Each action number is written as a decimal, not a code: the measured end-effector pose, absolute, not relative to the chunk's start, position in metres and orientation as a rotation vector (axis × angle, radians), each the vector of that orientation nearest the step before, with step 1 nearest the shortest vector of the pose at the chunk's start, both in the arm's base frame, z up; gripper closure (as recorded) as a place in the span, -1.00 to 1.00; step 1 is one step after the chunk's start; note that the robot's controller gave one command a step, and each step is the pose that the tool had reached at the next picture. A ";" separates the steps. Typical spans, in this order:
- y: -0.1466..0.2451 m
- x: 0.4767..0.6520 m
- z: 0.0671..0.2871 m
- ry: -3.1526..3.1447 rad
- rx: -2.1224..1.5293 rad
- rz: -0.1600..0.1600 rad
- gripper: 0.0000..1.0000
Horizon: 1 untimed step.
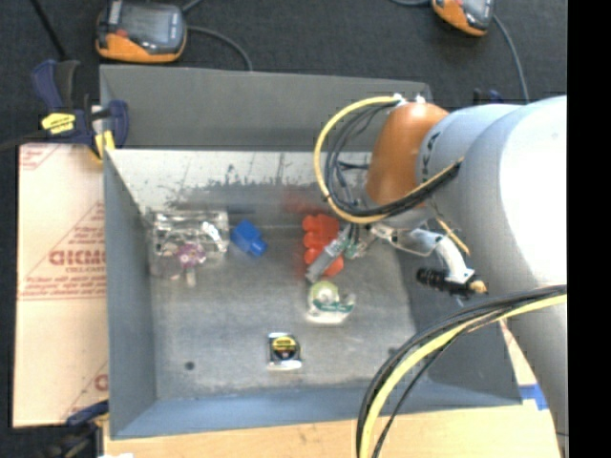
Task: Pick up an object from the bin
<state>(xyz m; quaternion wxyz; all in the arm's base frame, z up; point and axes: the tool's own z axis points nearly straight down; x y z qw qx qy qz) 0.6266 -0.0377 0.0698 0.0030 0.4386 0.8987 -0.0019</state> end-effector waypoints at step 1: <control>-0.034 0.625 0.070 2.828 1.368 -0.007 1.00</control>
Offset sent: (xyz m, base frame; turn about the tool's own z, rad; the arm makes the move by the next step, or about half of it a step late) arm 0.0000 0.0000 0.0000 0.0000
